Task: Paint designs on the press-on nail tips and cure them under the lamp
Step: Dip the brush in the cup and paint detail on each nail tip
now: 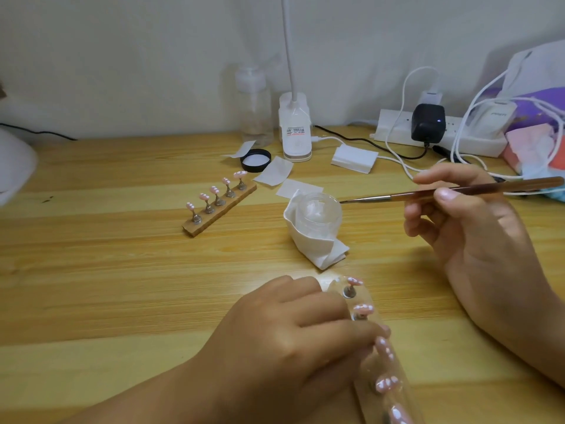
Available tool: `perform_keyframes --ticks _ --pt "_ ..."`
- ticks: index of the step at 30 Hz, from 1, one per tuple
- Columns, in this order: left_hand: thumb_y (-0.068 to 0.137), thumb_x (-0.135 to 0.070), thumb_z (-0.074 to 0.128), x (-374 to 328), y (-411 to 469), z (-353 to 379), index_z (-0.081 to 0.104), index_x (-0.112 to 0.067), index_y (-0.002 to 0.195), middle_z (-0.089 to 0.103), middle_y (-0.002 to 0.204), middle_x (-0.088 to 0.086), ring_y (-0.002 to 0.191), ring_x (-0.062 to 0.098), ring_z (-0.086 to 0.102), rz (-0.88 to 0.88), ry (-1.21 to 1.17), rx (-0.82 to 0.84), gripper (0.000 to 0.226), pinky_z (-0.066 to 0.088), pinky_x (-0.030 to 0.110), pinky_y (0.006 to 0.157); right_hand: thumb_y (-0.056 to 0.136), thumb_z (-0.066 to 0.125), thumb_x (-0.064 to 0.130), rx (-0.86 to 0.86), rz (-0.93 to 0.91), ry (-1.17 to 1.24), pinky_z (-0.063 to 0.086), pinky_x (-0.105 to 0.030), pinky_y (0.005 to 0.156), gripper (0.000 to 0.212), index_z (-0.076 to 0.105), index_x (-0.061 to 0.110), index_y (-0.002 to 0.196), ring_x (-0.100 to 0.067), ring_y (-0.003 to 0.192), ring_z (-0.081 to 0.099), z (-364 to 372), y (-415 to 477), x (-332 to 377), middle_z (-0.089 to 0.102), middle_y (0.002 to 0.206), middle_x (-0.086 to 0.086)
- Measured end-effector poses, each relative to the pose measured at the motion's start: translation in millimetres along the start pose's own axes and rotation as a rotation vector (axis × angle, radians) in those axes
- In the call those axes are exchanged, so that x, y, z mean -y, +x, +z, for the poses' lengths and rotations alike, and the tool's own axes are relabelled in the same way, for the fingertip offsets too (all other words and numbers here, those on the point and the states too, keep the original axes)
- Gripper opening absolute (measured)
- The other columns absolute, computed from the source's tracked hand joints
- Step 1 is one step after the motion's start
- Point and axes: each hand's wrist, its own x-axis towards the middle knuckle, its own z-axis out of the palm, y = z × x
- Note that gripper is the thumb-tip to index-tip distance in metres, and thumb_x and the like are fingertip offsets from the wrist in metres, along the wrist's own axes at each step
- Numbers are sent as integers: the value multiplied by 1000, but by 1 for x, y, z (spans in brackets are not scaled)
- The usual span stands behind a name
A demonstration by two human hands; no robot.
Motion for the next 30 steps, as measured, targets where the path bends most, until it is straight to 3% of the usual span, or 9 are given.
perform_keyframes --ticks 3,7,12,15,18,20,23,27,30 --pt "92 -25 60 8 1 -4 75 -26 100 61 86 -7 72 1 51 -278 -407 -84 17 39 14 65 90 50 19 -34 -2 20 51 -21 68 21 67 31 91 -8 73 59 -1 0 -1 62 76 6" --pt "79 -36 68 24 4 -6 76 -30 92 60 94 -8 66 5 46 -699 -887 -329 17 40 13 60 85 58 29 -33 -1 -16 52 -21 72 13 69 32 91 -7 75 58 -4 0 -3 62 77 9" --pt "79 -30 72 32 13 -4 72 -34 80 70 96 -12 78 9 68 -968 -1198 -469 4 52 19 61 86 68 32 -4 -70 -137 49 -18 80 16 70 28 101 -10 80 57 -4 -3 -3 61 80 6" --pt "82 -30 56 32 16 -6 64 -23 90 70 114 -2 94 32 72 -986 -1345 -435 14 59 30 67 89 63 32 -1 -92 -155 49 -18 84 17 73 26 102 -10 87 60 -3 -4 -3 67 88 6" --pt "92 -26 54 30 17 -10 53 -19 94 63 129 3 103 41 68 -971 -1482 -328 7 60 42 76 93 56 37 4 -90 -188 49 -24 86 23 74 25 103 -14 90 61 0 -4 -1 69 93 1" --pt "94 -24 55 30 17 -10 53 -21 91 59 134 3 107 42 66 -968 -1530 -268 5 59 47 80 93 57 45 19 -98 -211 48 -26 86 28 72 25 104 -15 90 59 1 -4 -1 67 93 2" --pt "89 -27 52 32 16 -9 57 -23 87 58 136 0 111 40 65 -962 -1557 -218 6 57 49 84 96 50 30 20 -131 -199 46 -23 82 22 71 27 101 -14 87 57 1 -4 -2 63 89 4" --pt "92 -27 53 37 15 -8 58 -24 85 55 139 -12 116 38 62 -910 -1562 -156 9 54 49 92 97 53 34 53 -188 -219 44 -18 80 18 70 31 95 -10 83 54 5 -7 0 63 91 9" --pt "93 -27 58 38 12 -7 60 -23 87 48 146 -16 120 38 60 -860 -1563 -120 7 51 47 97 95 45 24 68 -200 -250 44 -16 78 26 69 34 92 -8 81 54 6 -8 2 64 90 12"
